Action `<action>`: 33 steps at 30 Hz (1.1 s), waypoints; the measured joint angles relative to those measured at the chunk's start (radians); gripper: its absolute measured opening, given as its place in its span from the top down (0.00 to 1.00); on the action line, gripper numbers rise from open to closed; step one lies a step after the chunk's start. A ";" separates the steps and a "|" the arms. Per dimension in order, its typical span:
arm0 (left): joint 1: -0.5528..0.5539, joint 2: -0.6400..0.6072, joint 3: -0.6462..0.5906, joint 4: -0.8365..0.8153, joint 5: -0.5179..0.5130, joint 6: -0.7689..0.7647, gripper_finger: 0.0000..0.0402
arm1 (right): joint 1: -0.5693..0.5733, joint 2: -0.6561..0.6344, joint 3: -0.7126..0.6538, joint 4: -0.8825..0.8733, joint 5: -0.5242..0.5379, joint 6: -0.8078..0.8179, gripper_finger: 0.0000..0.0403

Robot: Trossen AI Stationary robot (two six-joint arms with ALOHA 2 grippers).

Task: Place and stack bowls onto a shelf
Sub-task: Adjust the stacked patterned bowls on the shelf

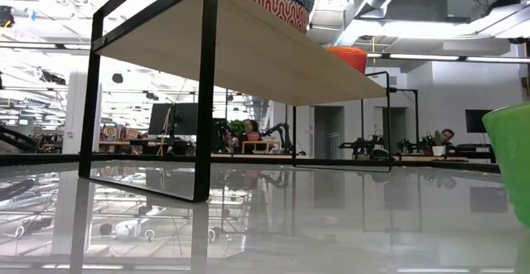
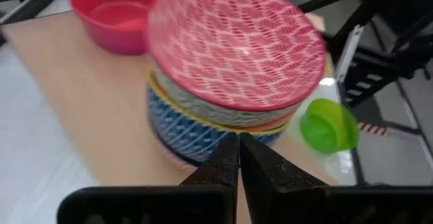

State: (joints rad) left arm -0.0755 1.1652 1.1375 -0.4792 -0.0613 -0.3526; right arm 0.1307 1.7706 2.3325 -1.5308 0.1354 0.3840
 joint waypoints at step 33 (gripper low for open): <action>-0.029 0.061 -0.114 0.139 -0.091 -0.010 1.00 | 0.000 0.001 0.000 -0.001 -0.003 0.000 0.56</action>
State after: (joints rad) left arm -0.1041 1.2265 1.0237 -0.3403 -0.1521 -0.3627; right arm 0.1307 1.7714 2.3325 -1.5318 0.1326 0.3843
